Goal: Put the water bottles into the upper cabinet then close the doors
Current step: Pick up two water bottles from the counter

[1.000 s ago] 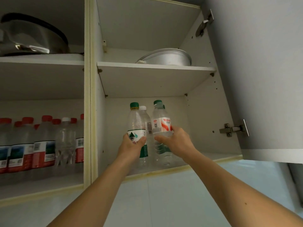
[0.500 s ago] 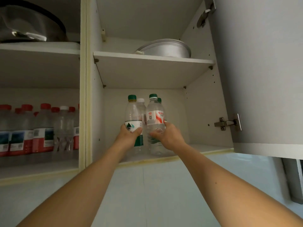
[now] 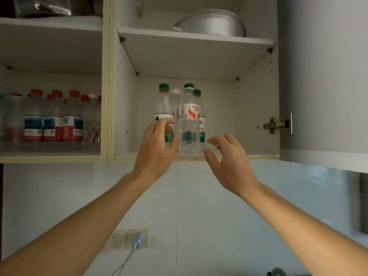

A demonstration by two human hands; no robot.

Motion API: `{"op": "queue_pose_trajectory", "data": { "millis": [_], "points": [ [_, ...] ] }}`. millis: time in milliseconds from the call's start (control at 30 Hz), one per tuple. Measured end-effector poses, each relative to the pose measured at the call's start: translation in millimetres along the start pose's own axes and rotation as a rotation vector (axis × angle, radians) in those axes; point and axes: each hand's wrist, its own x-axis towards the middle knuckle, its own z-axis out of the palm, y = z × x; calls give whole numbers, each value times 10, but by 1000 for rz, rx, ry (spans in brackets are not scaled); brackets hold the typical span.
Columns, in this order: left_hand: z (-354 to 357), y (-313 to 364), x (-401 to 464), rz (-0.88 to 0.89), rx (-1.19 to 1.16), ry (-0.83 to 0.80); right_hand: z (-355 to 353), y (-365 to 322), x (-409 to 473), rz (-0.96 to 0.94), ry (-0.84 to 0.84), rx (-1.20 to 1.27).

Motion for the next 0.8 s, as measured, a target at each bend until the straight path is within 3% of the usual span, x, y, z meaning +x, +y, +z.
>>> {"op": "queue_pose_trajectory", "data": {
  "millis": [100, 167, 467, 633, 800],
  "points": [
    [-83, 152, -418, 8, -75, -57, -71, 75, -461, -61, 21, 53],
    [-111, 194, -759, -58, -131, -127, -24, 143, -826, -1, -50, 152],
    [81, -61, -2644, -584, -234, -371, 527, 385, -2555, 389, -593, 300],
    [185, -227, -3850, -872, -109, -581, 748, 455, -3398, 535, -875, 230],
    [256, -298, -4815, -1082, 120, -929, 939, 489, -4160, 732, -1080, 158]
  ]
}}
